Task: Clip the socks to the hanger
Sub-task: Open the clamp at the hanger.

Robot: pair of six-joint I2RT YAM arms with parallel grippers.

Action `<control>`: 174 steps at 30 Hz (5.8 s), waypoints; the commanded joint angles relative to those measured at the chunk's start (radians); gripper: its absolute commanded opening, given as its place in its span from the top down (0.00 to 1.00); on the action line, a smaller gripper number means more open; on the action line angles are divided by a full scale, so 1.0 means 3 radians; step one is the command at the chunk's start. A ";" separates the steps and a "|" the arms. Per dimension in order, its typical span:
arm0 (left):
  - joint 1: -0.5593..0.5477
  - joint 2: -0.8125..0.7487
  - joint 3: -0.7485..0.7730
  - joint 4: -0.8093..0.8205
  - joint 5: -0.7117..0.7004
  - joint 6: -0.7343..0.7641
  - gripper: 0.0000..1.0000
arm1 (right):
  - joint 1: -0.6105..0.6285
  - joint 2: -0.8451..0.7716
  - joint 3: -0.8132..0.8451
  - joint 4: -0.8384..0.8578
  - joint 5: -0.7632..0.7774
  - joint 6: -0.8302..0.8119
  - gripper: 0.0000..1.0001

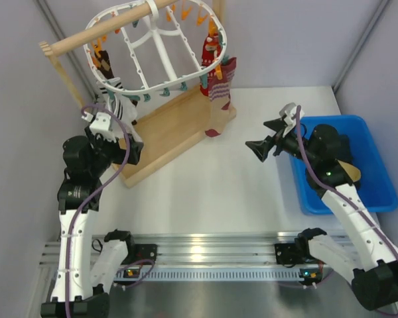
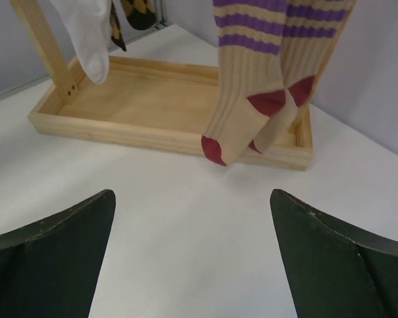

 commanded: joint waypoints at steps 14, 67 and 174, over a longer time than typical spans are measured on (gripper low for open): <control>0.0012 -0.0426 -0.0059 0.0661 0.1680 -0.0156 0.06 | 0.1014 0.1319 0.0630 0.2306 0.0045 -0.0275 0.13; -0.0979 0.1067 0.1399 0.0902 0.0593 -0.0499 0.27 | 0.1766 0.2829 0.1939 0.2784 0.1062 -0.0633 0.78; -0.1323 0.1901 0.1834 0.0754 -0.0778 -0.1501 0.39 | 0.1838 0.2793 0.1975 0.2252 0.1211 -0.0418 1.00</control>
